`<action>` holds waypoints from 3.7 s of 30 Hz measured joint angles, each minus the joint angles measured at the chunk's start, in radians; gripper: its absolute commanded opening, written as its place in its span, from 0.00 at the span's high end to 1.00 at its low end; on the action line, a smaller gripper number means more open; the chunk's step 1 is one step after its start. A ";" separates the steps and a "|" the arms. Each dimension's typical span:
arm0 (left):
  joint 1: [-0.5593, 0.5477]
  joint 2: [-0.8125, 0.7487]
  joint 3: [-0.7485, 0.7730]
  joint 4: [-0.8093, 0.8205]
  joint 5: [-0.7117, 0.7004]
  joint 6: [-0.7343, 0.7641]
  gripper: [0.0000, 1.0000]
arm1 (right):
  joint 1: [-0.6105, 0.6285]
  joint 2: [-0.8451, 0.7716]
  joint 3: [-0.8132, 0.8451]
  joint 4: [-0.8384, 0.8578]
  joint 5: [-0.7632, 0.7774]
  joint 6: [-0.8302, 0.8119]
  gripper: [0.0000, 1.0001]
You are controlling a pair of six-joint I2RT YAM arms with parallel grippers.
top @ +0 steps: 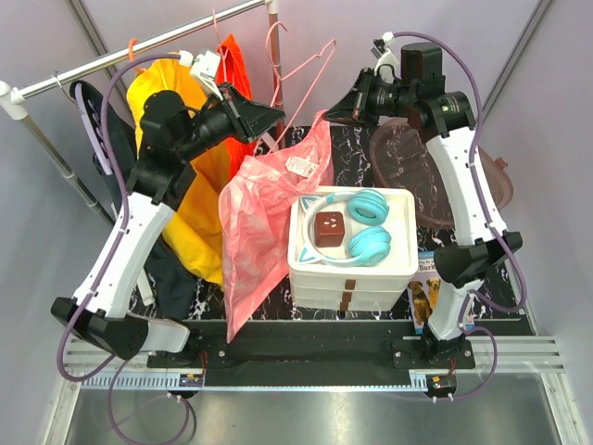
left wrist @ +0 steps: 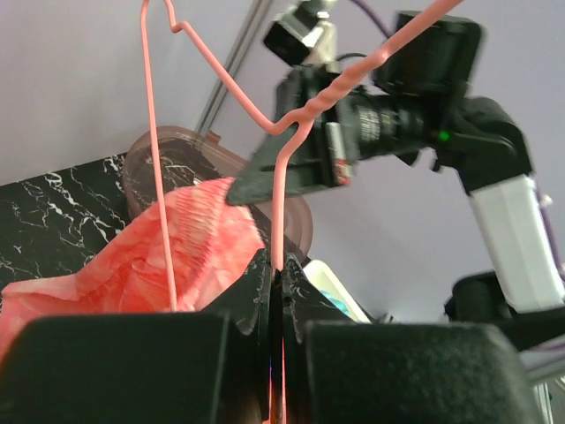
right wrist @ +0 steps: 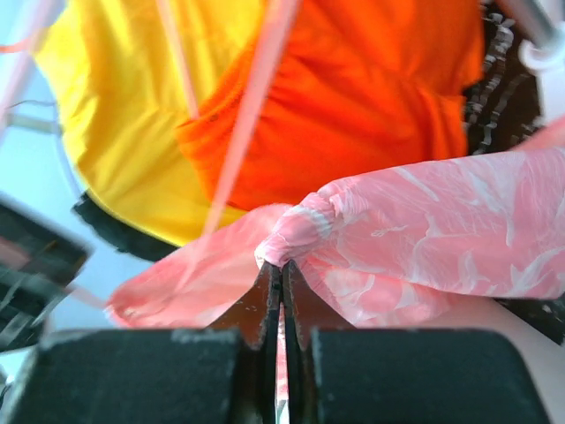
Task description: Remove the shorts from the hanger
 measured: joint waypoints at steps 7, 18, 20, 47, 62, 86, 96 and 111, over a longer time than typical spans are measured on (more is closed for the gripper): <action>0.000 0.105 0.013 0.129 -0.029 -0.090 1.00 | 0.007 -0.036 -0.007 0.056 -0.054 0.017 1.00; -0.010 0.072 -0.051 0.325 -0.047 0.101 1.00 | 0.039 -0.043 -0.007 0.131 -0.142 0.024 1.00; -0.011 0.052 -0.088 0.338 -0.043 0.135 1.00 | 0.042 -0.048 -0.007 0.133 -0.143 0.024 1.00; -0.012 -0.461 -0.144 -0.089 -0.109 0.344 1.00 | 0.016 0.122 0.355 0.351 0.745 -0.066 1.00; -0.012 -0.410 -0.137 -0.246 -0.131 0.400 1.00 | -0.242 0.002 0.373 0.821 1.052 -0.508 1.00; -0.019 -0.327 -0.112 -0.256 -0.135 0.394 1.00 | -0.296 -0.084 -0.283 0.663 0.821 -0.234 1.00; -0.019 -0.320 -0.112 -0.248 -0.145 0.311 1.00 | -0.425 0.198 0.143 0.220 0.495 0.010 1.00; -0.021 -0.206 -0.016 -0.222 -0.202 0.092 1.00 | -0.320 0.219 0.253 -0.339 0.664 -0.021 0.00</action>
